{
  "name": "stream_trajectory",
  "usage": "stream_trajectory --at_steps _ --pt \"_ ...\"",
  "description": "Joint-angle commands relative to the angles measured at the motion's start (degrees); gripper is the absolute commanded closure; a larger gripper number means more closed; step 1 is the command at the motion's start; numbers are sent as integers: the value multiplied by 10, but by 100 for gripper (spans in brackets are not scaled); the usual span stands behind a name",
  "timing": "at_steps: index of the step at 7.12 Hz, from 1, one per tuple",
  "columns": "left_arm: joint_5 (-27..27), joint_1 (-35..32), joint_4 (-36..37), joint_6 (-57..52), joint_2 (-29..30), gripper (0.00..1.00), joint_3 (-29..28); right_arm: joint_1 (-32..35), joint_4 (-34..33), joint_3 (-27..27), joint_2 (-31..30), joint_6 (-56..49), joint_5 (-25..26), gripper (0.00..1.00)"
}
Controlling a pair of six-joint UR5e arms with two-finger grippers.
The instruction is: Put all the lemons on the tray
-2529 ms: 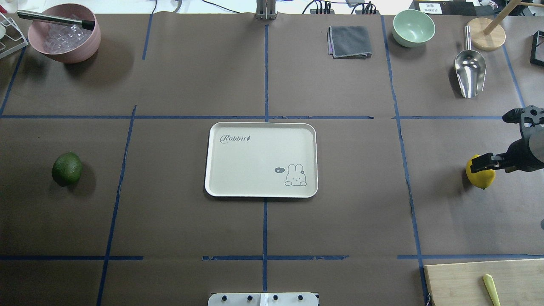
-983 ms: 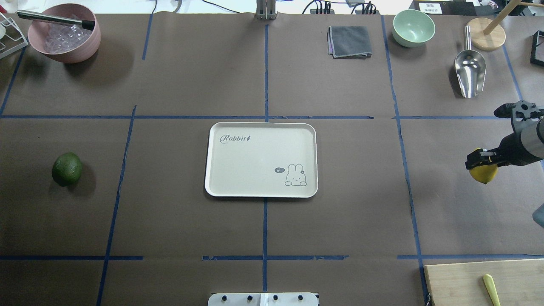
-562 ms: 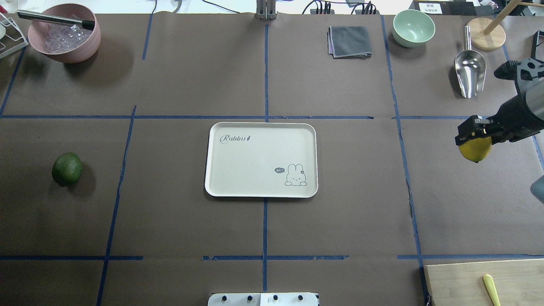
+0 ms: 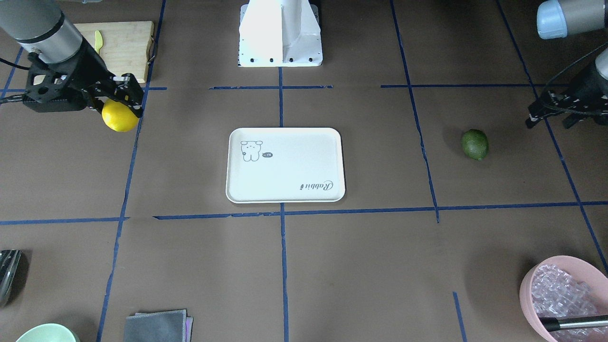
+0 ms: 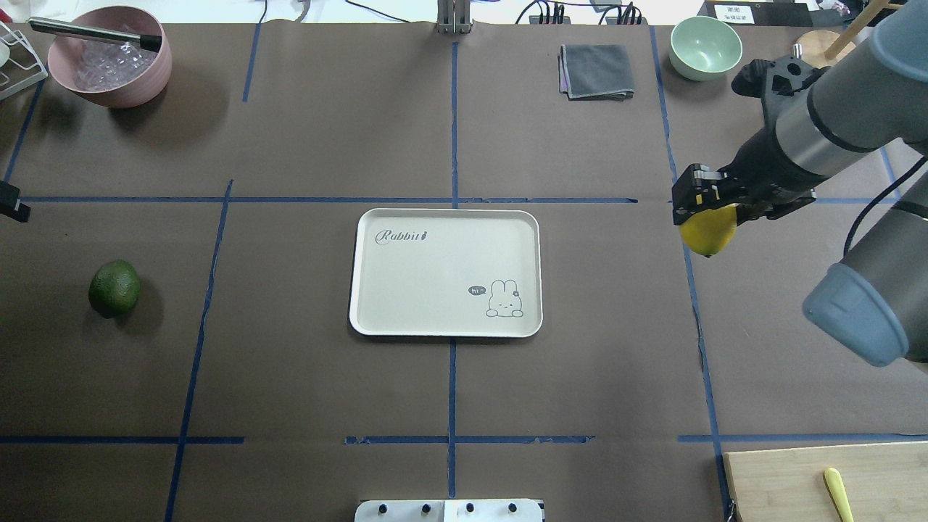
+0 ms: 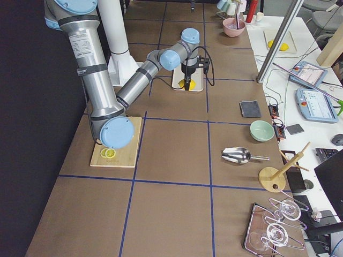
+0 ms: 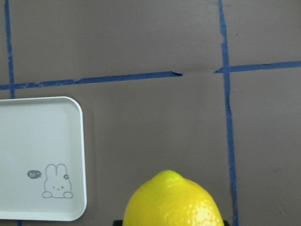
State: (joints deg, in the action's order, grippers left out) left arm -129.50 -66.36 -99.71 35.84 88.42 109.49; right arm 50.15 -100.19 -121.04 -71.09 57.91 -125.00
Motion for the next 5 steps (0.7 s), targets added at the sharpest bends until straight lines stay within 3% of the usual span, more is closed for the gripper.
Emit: stream_trajectory --at_steps 1,3,5 --pt "42 69 -66 104 -3 0 -5 -63 -3 4 51 74 39 99" --pt "84 119 -98 157 -3 0 -7 -141 -2 66 132 137 121 99" --pt "117 150 -120 165 -3 0 -34 -155 -1 86 154 142 127 99"
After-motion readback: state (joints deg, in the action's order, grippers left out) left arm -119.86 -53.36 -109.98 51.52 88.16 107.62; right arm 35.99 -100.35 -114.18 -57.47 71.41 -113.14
